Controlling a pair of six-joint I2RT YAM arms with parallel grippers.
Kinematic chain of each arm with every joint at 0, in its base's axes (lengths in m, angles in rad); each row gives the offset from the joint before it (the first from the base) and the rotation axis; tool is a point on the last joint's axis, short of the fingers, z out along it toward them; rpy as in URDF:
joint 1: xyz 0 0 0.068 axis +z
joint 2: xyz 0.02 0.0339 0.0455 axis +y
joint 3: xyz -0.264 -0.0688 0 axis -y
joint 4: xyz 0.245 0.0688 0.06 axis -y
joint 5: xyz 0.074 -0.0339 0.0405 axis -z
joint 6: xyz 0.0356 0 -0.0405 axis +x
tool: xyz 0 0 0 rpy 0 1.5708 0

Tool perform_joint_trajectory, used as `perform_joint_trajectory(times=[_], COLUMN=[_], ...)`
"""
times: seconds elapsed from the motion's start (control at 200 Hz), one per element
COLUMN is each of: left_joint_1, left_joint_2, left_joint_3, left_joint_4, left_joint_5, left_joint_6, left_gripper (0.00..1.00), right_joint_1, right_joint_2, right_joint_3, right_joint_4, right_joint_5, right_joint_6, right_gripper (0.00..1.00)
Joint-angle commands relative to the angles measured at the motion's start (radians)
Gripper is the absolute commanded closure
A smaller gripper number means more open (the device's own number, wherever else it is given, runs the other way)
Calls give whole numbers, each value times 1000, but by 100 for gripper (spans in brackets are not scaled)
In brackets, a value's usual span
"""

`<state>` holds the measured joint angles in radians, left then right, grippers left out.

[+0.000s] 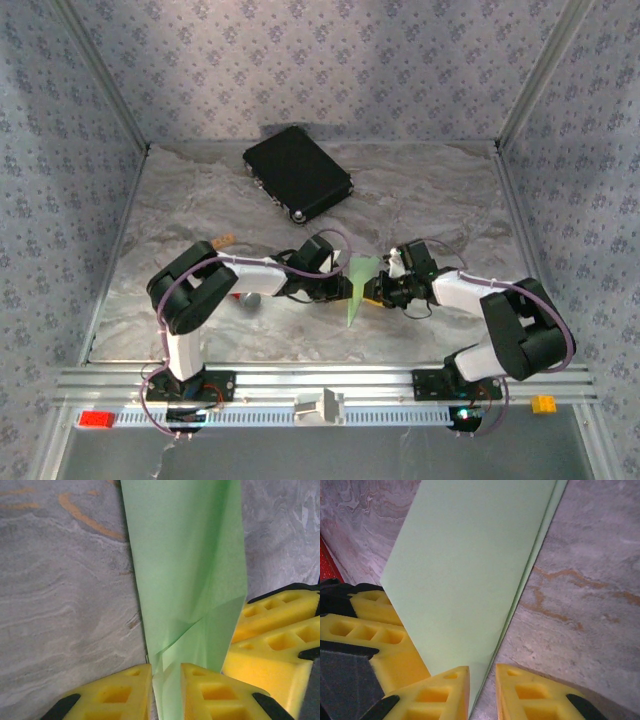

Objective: Fold a paper plane with a square sheet of paper (pick it up from the middle)
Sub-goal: Fold the wing for the fifth time at the center of the table, then turn over a paper plane at the center of the table.

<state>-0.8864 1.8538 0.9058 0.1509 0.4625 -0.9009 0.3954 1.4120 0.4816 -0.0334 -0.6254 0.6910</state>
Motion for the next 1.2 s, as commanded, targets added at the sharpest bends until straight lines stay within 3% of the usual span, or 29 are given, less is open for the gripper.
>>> perform_joint_trajectory(times=[0.0,0.47,0.68,0.994,1.194], left_joint_1=[-7,-24,-25,-31,-35], left_joint_2=[19,41,21,-65,-44], left_joint_3=[25,46,22,19,34], left_joint_4=[-42,22,38,-110,-122], left_joint_5=[5,62,36,-63,-31], left_joint_6=[20,-10,-43,-18,-21], left_gripper=[79,79,78,75,73], right_joint_1=[8,12,6,-17,-14], right_joint_2=[12,38,21,-10,-4], right_joint_3=[13,0,-19,-32,-36], right_joint_4=[3,35,32,15,24], right_joint_5=[-20,-53,-44,-31,-42], right_joint_6=[-13,-7,5,8,12], right_gripper=[79,83,83,82,82])
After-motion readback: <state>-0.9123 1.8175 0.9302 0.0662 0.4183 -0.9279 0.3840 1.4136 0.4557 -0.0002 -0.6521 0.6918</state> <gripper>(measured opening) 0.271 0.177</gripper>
